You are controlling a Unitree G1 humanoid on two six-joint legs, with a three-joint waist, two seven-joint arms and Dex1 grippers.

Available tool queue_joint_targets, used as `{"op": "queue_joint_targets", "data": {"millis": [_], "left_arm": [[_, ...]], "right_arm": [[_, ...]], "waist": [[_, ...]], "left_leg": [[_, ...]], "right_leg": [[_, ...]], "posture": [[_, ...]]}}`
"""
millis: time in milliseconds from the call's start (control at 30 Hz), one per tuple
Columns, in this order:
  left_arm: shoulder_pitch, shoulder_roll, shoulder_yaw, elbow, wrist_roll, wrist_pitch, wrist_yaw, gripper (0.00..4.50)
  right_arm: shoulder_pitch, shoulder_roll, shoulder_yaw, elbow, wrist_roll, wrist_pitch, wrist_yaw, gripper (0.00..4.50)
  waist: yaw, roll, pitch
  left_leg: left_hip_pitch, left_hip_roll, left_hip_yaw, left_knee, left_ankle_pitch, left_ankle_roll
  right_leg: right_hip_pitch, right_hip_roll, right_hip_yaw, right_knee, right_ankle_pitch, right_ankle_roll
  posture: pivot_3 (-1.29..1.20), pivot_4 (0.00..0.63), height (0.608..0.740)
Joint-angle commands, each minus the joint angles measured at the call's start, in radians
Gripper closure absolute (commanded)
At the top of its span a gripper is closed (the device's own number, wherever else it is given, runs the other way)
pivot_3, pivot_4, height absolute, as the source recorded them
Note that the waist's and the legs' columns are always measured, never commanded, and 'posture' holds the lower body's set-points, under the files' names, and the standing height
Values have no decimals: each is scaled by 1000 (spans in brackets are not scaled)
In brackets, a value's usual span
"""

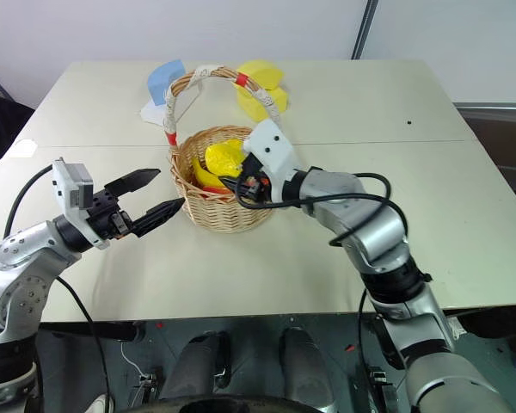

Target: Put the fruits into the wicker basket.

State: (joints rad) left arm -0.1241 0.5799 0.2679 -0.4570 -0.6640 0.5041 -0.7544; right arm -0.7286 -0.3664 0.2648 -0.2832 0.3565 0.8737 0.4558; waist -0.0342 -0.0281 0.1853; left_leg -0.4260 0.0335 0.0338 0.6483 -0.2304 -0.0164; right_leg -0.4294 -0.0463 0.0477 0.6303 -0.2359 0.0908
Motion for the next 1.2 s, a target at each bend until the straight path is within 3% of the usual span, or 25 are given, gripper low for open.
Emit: {"op": "queue_joint_targets", "data": {"millis": [33, 267, 400, 700, 800, 1033, 1200], "left_arm": [[9, -9, -1, -63, -21, -10, 24, 0], [31, -17, -19, -85, -31, -14, 40, 0], [14, -19, -33, -68, -37, -19, 30, 0], [-60, -47, -94, -21, -40, -33, -3, 0], [-65, -56, -105, -20, -33, -38, -4, 0], [-54, -72, -108, -37, -28, -43, 5, 0], [-51, -76, -112, -36, -24, -48, 5, 0]], "right_arm": [[-25, -1, -14, -37, -45, -57, -10, 63], [153, -137, -193, -279, 176, -94, 223, 63], [244, -183, -293, -278, 229, -60, 210, 63], [181, 11, -287, 39, 49, -261, -15, 63], [162, 63, -307, 94, 62, -294, -21, 825], [164, 78, -340, 82, 97, -304, -8, 4439], [174, 30, -408, 41, 94, -324, -20, 4444]], "waist": [[2, 0, 0], [11, 0, 0], [14, 0, 0], [13, 0, 0], [14, 0, 0], [16, 0, 0], [16, 0, 0]], "left_leg": [[0, 0, 0, 0, 0, 0], [0, 0, -1, 0, 0, 0], [1, 0, 0, 0, 0, 0], [2, 0, 0, 0, 0, 0], [1, 0, 0, 0, 0, 0], [1, 0, 0, 0, 0, 0], [1, 0, 0, 0, 0, 0]], "right_leg": [[0, 0, 0, 0, 0, 0], [1, 0, -1, 0, -1, 1], [1, 0, -1, -1, -1, 1], [1, 2, 0, 0, 0, 0], [0, 2, 0, 0, 0, 0], [1, 2, 0, 0, 0, 0], [1, 2, 0, 0, 0, 0]], "posture": [[0, 150, 740], [0, 150, 740], [0, 150, 740], [0, 150, 740], [0, 150, 740], [0, 150, 740], [0, 150, 740]]}}
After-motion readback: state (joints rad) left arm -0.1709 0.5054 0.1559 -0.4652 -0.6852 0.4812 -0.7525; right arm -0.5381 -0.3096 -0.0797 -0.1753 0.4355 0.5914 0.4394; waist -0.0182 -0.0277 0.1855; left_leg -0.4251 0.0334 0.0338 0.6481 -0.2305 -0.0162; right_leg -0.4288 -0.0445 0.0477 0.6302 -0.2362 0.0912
